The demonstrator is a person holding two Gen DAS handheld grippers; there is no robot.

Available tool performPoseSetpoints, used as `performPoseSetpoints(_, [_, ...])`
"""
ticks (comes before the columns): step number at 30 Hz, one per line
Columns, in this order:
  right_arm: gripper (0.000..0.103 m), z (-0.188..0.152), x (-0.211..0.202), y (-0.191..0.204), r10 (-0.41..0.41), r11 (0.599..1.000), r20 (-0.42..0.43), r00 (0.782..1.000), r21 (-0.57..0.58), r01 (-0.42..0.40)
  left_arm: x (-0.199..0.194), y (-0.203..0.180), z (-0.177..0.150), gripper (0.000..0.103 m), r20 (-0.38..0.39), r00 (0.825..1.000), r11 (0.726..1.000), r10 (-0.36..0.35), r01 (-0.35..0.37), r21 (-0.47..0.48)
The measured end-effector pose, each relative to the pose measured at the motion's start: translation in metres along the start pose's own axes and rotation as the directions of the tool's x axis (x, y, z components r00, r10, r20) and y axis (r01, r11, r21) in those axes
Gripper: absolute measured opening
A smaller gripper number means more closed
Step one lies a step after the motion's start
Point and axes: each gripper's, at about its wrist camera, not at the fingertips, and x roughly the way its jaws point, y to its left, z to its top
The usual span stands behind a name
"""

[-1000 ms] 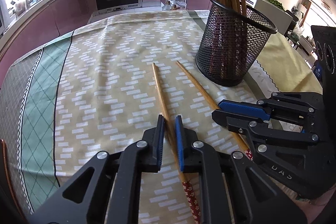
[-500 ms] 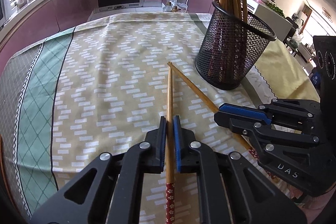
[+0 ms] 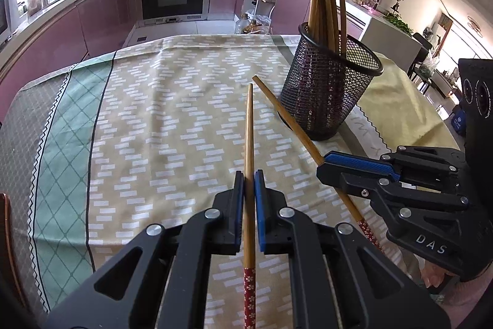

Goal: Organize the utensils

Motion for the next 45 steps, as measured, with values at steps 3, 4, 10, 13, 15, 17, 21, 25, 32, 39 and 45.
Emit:
performPoseSetpoints(3, [0.006, 0.002, -0.006, 0.000, 0.005, 1.000, 0.011, 1.000, -0.004, -0.005, -0.006, -0.001, 0.001, 0.008, 0.012, 1.000, 1.000, -0.009, 0.009, -0.001])
performPoseSetpoints(4, [0.006, 0.002, -0.008, 0.000, 0.008, 1.000, 0.016, 1.000, -0.004, -0.008, -0.008, -0.002, 0.001, 0.008, 0.015, 1.000, 1.000, -0.012, 0.012, -0.002])
performPoseSetpoints(10, [0.006, 0.001, -0.019, 0.001, 0.031, 1.000, 0.047, 0.998, -0.005, -0.031, -0.020, -0.002, 0.003, 0.008, 0.034, 0.999, 0.999, -0.038, 0.038, -0.010])
performPoseSetpoints(13, [0.006, 0.002, -0.025, 0.001, 0.040, 0.999, 0.063, 0.997, -0.004, -0.040, -0.027, -0.003, 0.005, 0.008, 0.049, 0.998, 0.999, -0.050, 0.051, -0.008])
performPoseSetpoints(15, [0.006, 0.003, -0.029, 0.001, 0.042, 0.999, 0.074, 0.996, -0.007, -0.042, -0.031, -0.005, 0.006, 0.008, 0.058, 0.997, 0.998, -0.058, 0.059, -0.006])
performPoseSetpoints(17, [0.006, 0.005, -0.032, 0.002, 0.045, 0.999, 0.082, 0.996, -0.010, -0.044, -0.035, -0.006, 0.007, 0.008, 0.065, 0.996, 0.998, -0.068, 0.069, -0.004])
performPoseSetpoints(21, [0.006, 0.007, -0.038, 0.003, 0.049, 0.999, 0.102, 0.994, -0.010, -0.048, -0.040, -0.008, 0.008, 0.008, 0.073, 0.994, 0.997, -0.080, 0.081, -0.001])
performPoseSetpoints(25, [0.006, 0.008, -0.042, 0.002, 0.055, 0.998, 0.114, 0.992, -0.007, -0.055, -0.043, -0.010, 0.009, 0.008, 0.080, 0.993, 0.997, -0.083, 0.083, 0.001])
performPoseSetpoints(32, [0.006, 0.009, -0.047, 0.001, 0.057, 0.998, 0.131, 0.990, -0.008, -0.056, -0.049, -0.013, 0.010, 0.008, 0.093, 0.992, 0.996, -0.090, 0.089, 0.010])
performPoseSetpoints(39, [0.006, 0.008, -0.051, 0.001, 0.059, 0.998, 0.145, 0.988, -0.007, -0.059, -0.052, -0.017, 0.013, 0.008, 0.100, 0.990, 0.995, -0.096, 0.095, 0.016])
performPoseSetpoints(45, [0.006, 0.009, -0.052, 0.003, 0.059, 0.998, 0.155, 0.986, -0.005, -0.059, -0.054, -0.020, 0.014, 0.008, 0.105, 0.989, 0.995, -0.101, 0.099, 0.022])
